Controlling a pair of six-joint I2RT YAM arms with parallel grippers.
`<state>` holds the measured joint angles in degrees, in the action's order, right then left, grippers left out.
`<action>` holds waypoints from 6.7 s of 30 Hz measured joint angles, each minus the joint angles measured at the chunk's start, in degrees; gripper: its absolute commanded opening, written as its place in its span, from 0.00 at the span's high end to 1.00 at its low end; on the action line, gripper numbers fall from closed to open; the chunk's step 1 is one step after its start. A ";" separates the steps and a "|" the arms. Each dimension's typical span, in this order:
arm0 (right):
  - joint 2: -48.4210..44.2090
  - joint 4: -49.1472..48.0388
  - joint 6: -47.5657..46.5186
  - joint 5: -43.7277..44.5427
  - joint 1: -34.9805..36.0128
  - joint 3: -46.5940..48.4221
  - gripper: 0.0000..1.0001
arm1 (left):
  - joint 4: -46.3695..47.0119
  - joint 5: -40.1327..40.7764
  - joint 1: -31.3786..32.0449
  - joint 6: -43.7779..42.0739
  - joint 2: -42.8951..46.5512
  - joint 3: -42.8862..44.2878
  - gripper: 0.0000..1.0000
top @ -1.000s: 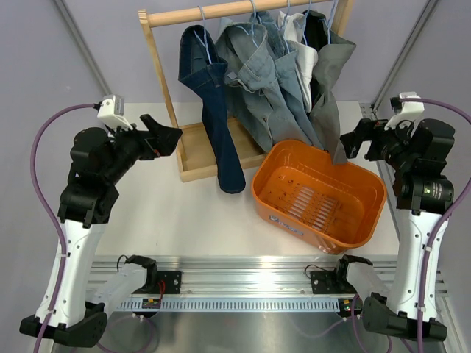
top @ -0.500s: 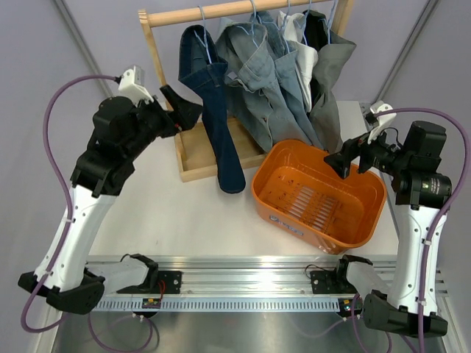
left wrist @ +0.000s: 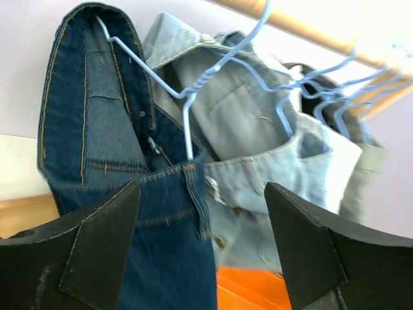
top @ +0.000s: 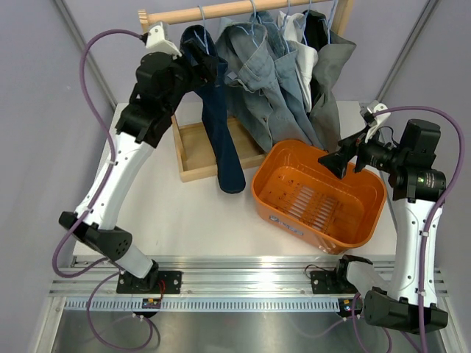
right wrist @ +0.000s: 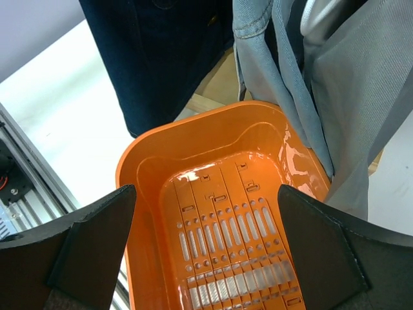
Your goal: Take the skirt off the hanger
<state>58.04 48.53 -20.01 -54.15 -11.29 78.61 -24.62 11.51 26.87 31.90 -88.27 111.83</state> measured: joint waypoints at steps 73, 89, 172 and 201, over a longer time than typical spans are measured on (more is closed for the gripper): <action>-3.30 -6.71 4.17 -2.47 0.00 -5.25 0.01 | 4.15 3.58 0.39 -14.99 -9.55 9.79 1.00; -0.87 2.40 -4.15 -10.05 0.00 -5.18 0.01 | 3.06 -4.35 0.11 -16.90 11.93 -14.62 1.00; 21.42 -1.55 -15.72 -7.69 35.93 3.13 0.00 | 1.68 -45.77 -12.61 2.80 6.43 18.82 1.00; 17.79 1.36 -14.40 -6.25 35.95 1.97 0.01 | 17.62 -47.17 -16.87 21.66 -0.92 20.33 1.00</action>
<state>75.83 49.89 -34.41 -60.40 24.67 80.58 -7.01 -35.66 10.00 53.56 -89.19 132.16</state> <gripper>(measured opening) 0.993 0.125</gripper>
